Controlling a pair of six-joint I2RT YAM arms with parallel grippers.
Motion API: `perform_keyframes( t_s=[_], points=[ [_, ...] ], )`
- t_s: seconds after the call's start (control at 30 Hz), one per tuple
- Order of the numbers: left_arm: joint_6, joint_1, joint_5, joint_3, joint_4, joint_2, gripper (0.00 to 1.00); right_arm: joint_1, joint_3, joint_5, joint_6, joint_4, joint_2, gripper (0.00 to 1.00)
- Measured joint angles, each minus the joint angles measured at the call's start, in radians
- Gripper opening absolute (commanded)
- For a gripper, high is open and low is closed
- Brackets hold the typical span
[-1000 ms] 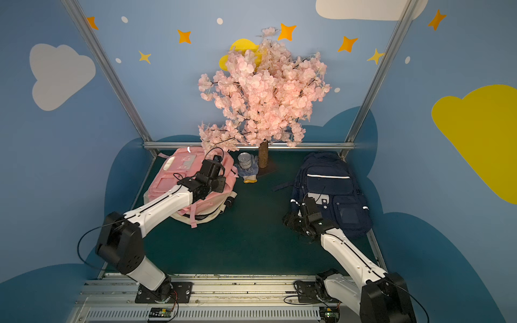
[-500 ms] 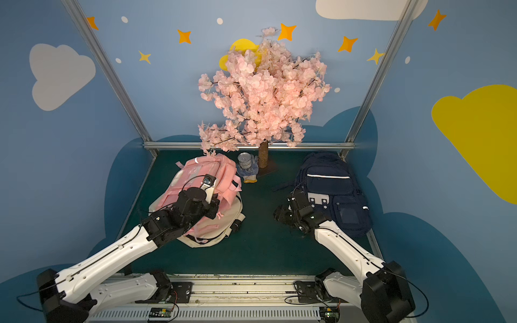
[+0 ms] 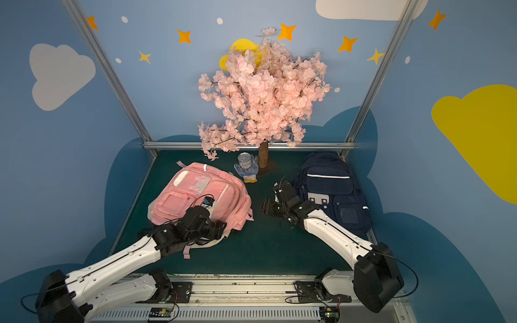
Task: Zip up the backpack
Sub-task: Move the backpack to the center of the board, then pick up the backpack from the backpack.
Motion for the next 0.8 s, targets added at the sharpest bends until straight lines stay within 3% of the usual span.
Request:
perform_keyframes(
  t_s=[0.17,0.3,0.47,0.6,0.7,0.8],
  points=[
    [-0.143,0.336,-0.005,-0.032,-0.144,-0.113,0.88,0.012,0.145,-0.028,-0.050,0.029,0.188,0.65],
    [-0.179,0.530,0.043,-0.103,-0.198,-0.171,0.88,0.018,0.274,-0.040,-0.075,0.019,0.341,0.65],
    [-0.188,0.745,0.140,-0.134,-0.165,-0.137,0.87,0.035,0.343,-0.057,-0.086,0.020,0.438,0.66],
    [-0.195,0.841,0.246,-0.161,-0.068,-0.037,0.78,0.058,0.404,-0.083,-0.089,0.018,0.502,0.66],
    [-0.201,0.865,0.303,-0.178,0.002,0.006,0.68,0.073,0.468,-0.094,-0.092,0.007,0.570,0.64],
    [-0.203,0.875,0.315,-0.179,0.045,0.032,0.50,0.087,0.555,-0.080,-0.105,-0.037,0.656,0.49]
  ],
)
